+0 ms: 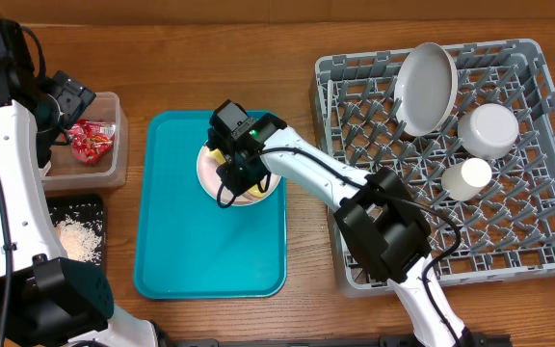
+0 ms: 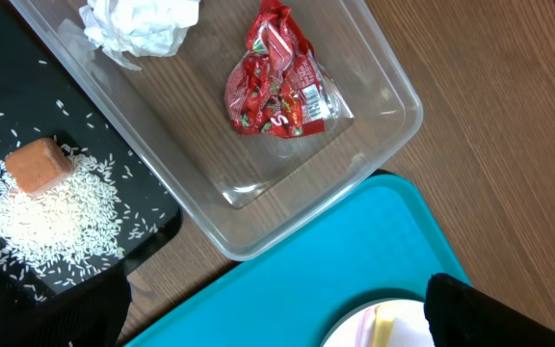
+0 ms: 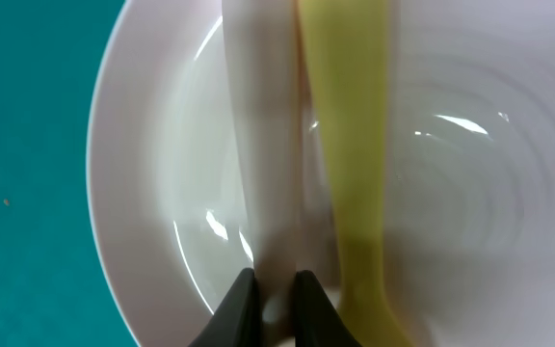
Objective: Sort waste into correct bins and load items into the dishwasher rack
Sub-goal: 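Carry the pink utensil with the right gripper into the rack's back left corner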
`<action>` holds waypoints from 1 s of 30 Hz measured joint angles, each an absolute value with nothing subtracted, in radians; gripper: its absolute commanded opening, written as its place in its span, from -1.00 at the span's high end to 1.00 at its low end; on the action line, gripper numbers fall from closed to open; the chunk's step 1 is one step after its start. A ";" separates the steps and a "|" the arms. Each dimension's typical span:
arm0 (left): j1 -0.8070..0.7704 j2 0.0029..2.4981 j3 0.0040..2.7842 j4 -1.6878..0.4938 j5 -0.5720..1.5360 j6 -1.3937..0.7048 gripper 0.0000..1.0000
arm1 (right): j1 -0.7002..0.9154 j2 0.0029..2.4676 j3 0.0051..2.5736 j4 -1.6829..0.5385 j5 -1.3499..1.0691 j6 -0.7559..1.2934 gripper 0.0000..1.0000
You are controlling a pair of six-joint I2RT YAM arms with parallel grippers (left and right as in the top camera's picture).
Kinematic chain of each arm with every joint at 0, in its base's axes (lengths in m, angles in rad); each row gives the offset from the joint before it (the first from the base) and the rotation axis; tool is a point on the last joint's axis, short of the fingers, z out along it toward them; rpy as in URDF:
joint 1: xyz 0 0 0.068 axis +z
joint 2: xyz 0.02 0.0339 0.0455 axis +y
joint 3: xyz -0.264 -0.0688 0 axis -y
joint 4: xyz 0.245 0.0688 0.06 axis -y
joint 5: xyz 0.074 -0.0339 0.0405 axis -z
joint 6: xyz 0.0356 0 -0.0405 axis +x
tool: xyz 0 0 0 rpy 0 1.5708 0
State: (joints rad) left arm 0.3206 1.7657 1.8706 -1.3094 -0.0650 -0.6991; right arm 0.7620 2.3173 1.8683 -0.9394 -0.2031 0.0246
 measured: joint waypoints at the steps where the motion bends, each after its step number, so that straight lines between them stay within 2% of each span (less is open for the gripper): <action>1: 0.321 1.766 1.871 -1.309 -0.065 -0.699 -0.99 | 0.760 2.317 1.873 -0.946 -0.205 0.026 0.92; 14: 0.321 1.766 1.871 -1.309 -0.065 -0.699 -1.00 | 0.657 2.315 2.123 -1.109 -0.210 0.108 0.92; 25: 0.321 1.766 1.871 -1.309 -0.065 -0.699 -1.00 | 0.392 2.207 2.162 -1.259 -0.051 0.243 0.92; 30: 0.321 1.766 1.871 -1.309 -0.065 -0.699 -1.00 | 0.332 2.204 2.162 -1.285 -0.033 0.252 0.92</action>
State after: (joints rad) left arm 0.3206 1.7657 1.8706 -1.3094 -0.0650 -0.6991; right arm 0.3317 2.2040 2.1616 -1.2854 -0.0326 0.2516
